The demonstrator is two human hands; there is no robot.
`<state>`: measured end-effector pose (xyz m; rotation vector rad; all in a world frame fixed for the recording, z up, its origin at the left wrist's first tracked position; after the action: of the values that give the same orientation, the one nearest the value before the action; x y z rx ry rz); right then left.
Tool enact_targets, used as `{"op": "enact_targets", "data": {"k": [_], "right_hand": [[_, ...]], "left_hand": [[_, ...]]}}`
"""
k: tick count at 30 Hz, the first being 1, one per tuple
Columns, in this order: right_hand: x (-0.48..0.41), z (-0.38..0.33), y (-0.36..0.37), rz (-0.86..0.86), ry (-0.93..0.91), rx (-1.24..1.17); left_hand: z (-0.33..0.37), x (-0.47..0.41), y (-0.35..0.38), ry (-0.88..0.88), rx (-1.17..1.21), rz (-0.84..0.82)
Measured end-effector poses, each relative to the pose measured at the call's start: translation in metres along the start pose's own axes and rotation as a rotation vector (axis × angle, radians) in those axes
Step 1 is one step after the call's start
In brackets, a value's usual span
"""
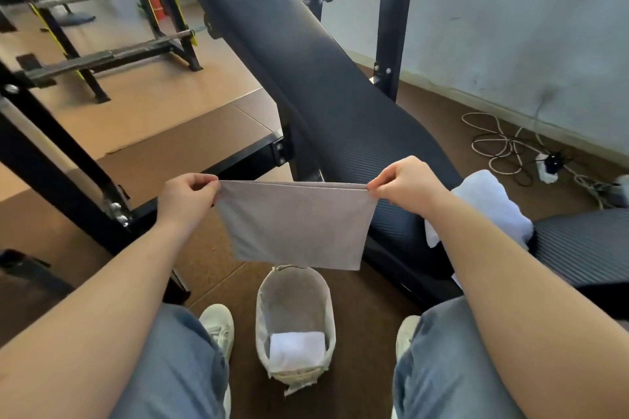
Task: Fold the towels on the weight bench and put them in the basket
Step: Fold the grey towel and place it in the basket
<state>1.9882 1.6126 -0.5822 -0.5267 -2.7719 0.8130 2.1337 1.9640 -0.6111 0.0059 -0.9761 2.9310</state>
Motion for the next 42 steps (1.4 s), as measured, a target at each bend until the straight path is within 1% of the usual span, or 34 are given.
{"op": "enact_targets", "data": {"k": [3, 5, 8, 10, 14, 16, 21, 23, 25, 27, 29, 32, 36, 38, 42], "right_hand": [[-0.002, -0.001, -0.001, 0.1, -0.012, -0.083], [-0.004, 0.001, 0.001, 0.138, -0.02, -0.072], [-0.005, 0.005, 0.007, 0.089, 0.026, 0.01], [-0.004, 0.005, 0.011, 0.057, 0.068, -0.029], [-0.001, 0.007, 0.015, 0.014, 0.144, -0.188], [-0.002, 0.007, 0.017, -0.001, 0.183, -0.248], [0.0, -0.005, 0.025, 0.111, 0.26, -0.51], [0.002, -0.012, 0.032, 0.125, 0.269, -0.561], [0.005, -0.019, 0.04, 0.121, 0.284, -0.667], [0.006, -0.024, 0.049, 0.093, 0.291, -0.778], [0.009, -0.03, 0.056, 0.051, 0.288, -0.825], [0.012, -0.036, 0.065, -0.014, 0.309, -0.815], [0.014, -0.043, 0.08, -0.114, 0.301, -0.687], [0.013, -0.045, 0.087, -0.131, 0.267, -0.66], [0.011, -0.048, 0.097, -0.113, 0.207, -0.655]], "left_hand": [[0.002, 0.0, -0.001, 0.003, -0.009, -0.002], [0.004, 0.001, 0.001, 0.017, -0.022, -0.004], [0.006, 0.005, 0.003, 0.058, -0.101, 0.001], [0.008, 0.005, 0.002, 0.067, -0.136, 0.018], [0.009, 0.006, 0.004, -0.047, 0.014, 0.03], [0.012, 0.007, 0.006, -0.082, 0.045, 0.044], [0.022, 0.018, 0.019, -0.175, 0.152, 0.056], [0.026, 0.024, 0.029, -0.189, 0.197, 0.035], [0.033, 0.03, 0.037, -0.199, 0.253, 0.014], [0.038, 0.036, 0.045, -0.203, 0.305, -0.012], [0.044, 0.044, 0.052, -0.17, 0.294, -0.033], [0.05, 0.056, 0.062, -0.106, 0.258, -0.049], [0.054, 0.067, 0.072, -0.047, 0.218, -0.081], [0.056, 0.07, 0.075, -0.035, 0.221, -0.101], [0.06, 0.07, 0.08, -0.053, 0.295, -0.171]]}}
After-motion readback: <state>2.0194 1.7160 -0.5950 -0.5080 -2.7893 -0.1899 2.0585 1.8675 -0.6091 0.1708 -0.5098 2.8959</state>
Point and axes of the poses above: each hand's wrist, its own x-axis away from the middle knuckle, its own y-axis out of the palm, z = x × y, the point moved 2 cm from there along -x, towards the middle knuckle, and after that the axes turned 11 degrees about -x, right-handed, at the moved point
